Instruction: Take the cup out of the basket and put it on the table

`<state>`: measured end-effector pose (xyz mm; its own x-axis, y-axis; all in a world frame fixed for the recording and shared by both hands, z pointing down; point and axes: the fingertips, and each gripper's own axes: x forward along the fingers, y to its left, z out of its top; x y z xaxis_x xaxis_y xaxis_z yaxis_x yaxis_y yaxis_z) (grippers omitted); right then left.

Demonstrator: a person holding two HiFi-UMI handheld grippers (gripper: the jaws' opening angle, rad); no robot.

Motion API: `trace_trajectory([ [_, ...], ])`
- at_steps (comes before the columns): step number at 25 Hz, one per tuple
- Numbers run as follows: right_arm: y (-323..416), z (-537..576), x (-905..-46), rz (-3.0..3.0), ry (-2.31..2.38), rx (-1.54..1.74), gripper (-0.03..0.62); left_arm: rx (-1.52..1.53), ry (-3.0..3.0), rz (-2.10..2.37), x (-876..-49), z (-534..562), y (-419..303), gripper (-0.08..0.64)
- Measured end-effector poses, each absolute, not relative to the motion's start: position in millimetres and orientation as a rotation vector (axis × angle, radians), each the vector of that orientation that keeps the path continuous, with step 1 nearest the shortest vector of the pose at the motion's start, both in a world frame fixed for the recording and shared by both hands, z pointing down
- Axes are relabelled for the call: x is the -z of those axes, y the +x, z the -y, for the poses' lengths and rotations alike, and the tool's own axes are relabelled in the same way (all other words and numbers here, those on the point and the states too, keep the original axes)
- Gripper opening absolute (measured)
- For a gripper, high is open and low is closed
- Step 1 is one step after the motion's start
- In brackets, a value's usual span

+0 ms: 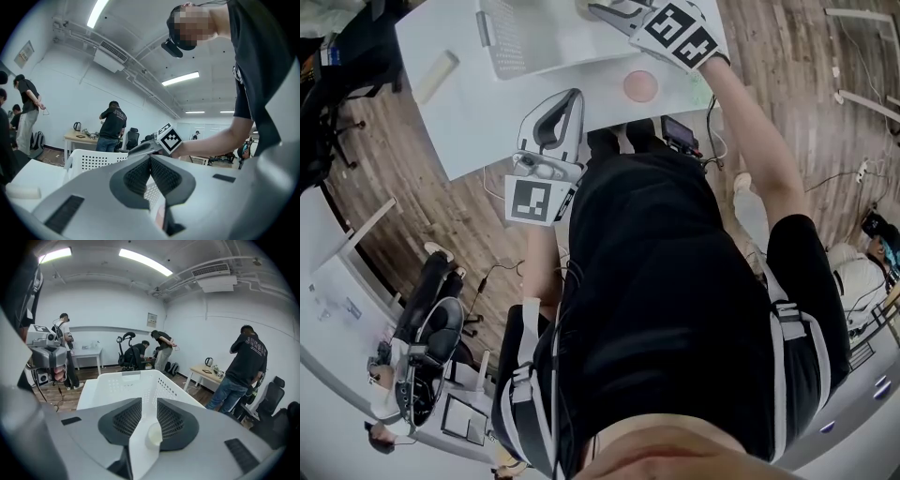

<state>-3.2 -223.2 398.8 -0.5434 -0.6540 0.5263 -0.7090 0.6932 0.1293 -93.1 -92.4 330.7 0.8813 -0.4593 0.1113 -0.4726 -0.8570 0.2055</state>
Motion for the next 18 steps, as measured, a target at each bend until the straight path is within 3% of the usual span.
trace_trajectory([
  [18,-7.4,258.3,-491.7,2.122,0.956,-0.25,0.104,-0.116,2.812,0.735,-335.2,105.7,-106.4,0.02],
])
